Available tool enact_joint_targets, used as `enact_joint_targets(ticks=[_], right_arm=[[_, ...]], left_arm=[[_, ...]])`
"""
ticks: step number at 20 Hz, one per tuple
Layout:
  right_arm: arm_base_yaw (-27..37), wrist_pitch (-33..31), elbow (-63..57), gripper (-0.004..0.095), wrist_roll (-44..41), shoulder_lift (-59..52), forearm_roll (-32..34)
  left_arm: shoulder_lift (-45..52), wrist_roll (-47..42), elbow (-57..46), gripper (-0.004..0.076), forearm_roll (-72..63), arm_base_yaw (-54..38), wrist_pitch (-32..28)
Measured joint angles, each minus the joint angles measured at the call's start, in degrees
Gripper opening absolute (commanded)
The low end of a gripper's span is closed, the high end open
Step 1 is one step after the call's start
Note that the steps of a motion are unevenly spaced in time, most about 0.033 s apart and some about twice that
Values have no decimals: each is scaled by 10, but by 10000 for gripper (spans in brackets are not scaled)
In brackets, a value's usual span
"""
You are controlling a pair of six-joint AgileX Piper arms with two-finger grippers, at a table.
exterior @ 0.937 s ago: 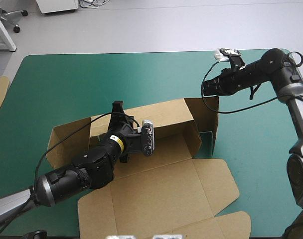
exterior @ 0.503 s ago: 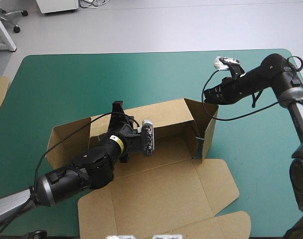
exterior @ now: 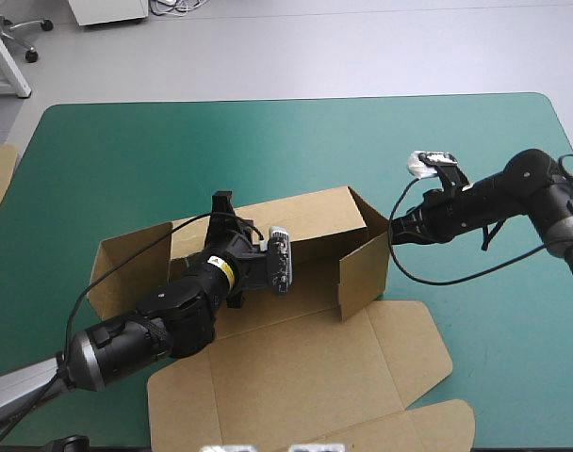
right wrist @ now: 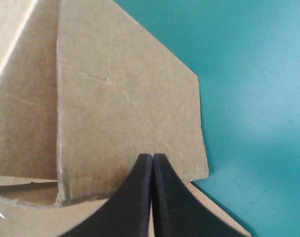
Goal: Fold the box
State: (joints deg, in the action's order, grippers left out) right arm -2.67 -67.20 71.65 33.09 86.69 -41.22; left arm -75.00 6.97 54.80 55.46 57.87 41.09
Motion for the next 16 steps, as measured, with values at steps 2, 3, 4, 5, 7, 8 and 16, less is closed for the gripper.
enact_joint_targets(ticks=[2,3,4,5,7,8,16], right_arm=[[0,23,-25,-18,19,-17,-9],[0,27,-32,-18,26,-18,-14],[0,33,-42,-18,42,-18,-24],[0,33,-45,-13,48,-18,-29],[-2,32,-50,73,61,-18,-35],[-8,30,-50,146,65,-18,-34],[-49,-11,-51,490,71,-18,-19]], left_arm=[[0,-1,0,-15,0,0,-1],[0,-2,0,-15,0,0,-1],[0,-4,0,-14,0,0,-1],[0,-6,0,-15,1,0,-1],[0,-7,0,-15,1,0,-1],[0,-8,0,-15,1,0,-1],[0,-8,-1,-15,2,0,-2]])
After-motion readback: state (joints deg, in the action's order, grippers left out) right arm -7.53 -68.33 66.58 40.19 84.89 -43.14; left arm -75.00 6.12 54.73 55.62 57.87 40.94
